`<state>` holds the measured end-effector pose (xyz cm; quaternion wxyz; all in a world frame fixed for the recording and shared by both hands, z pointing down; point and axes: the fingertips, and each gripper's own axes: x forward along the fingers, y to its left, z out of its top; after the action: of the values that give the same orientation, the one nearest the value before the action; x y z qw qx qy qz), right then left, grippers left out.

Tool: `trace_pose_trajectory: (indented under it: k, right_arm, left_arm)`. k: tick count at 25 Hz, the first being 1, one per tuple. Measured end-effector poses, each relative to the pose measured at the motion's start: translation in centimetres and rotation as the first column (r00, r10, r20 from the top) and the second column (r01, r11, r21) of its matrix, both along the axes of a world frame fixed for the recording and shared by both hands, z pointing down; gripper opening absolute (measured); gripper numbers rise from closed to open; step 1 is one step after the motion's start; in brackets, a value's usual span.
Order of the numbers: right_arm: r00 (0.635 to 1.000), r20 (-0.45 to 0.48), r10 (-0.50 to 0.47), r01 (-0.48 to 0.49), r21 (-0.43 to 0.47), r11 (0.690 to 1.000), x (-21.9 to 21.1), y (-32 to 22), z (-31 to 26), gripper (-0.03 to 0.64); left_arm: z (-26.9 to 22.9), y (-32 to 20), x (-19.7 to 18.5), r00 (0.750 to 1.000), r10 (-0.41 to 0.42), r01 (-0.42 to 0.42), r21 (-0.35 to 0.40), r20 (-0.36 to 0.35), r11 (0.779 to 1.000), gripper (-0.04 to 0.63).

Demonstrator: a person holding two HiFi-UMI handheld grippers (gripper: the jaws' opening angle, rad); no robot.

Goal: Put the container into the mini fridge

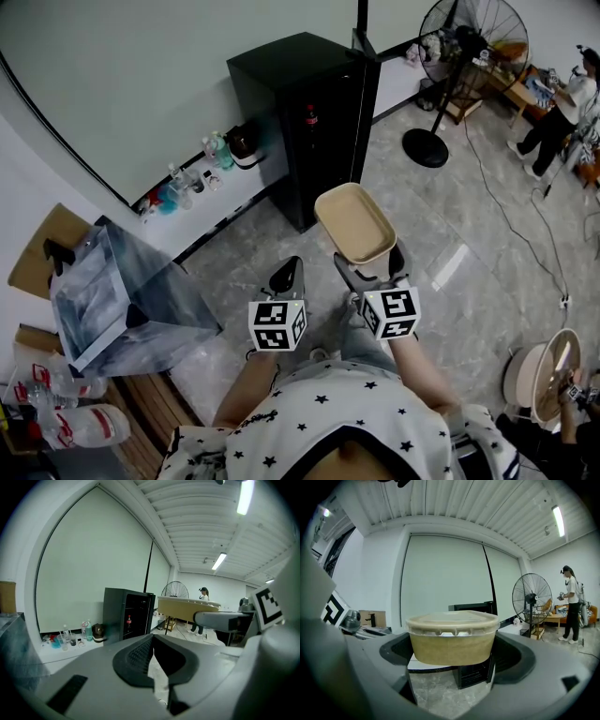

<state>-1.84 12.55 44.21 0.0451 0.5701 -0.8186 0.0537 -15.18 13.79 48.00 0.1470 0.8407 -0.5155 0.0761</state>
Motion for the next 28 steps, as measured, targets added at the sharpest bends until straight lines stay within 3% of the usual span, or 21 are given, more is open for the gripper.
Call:
trace_pose_trajectory:
  k: [28]
  right_arm:
    - [0.991, -0.021, -0.130, 0.130, 0.011, 0.991, 8.7, -22.2, -0.7, 0.508]
  left_arm:
    - [0.1, -19.8, 8.9, 0.993, -0.116, 0.116, -0.016, -0.011, 0.993, 0.012]
